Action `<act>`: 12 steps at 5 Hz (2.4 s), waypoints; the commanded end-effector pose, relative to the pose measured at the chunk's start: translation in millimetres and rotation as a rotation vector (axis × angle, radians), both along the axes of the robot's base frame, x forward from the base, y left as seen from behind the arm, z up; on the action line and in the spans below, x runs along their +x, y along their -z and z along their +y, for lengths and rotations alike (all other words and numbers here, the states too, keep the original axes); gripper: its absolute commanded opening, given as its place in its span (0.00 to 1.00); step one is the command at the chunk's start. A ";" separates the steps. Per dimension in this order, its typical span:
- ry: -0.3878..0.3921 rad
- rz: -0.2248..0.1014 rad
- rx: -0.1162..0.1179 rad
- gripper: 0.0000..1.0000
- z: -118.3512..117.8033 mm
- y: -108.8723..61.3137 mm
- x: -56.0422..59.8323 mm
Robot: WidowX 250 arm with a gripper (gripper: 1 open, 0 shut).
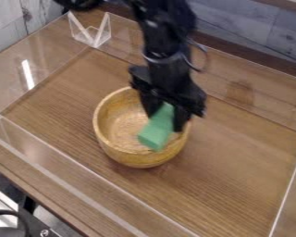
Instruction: Move green stick from inside the wooden bowl to the table next to it
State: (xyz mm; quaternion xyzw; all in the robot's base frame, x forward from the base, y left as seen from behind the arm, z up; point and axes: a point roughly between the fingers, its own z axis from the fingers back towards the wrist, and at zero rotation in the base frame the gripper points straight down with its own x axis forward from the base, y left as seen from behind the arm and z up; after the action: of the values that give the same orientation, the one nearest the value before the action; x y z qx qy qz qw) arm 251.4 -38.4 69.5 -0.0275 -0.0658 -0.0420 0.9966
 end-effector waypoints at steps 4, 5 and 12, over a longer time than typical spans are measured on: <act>0.015 0.003 -0.013 1.00 -36.8 27.1 -3.6; 0.009 0.011 -0.001 1.00 -7.7 23.5 -3.6; 0.035 0.041 0.009 1.00 -36.1 64.6 -10.3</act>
State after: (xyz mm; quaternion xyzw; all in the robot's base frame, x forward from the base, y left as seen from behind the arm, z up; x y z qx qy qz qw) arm 251.2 -74.5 22.7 -0.0345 -0.0760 -0.0535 0.9951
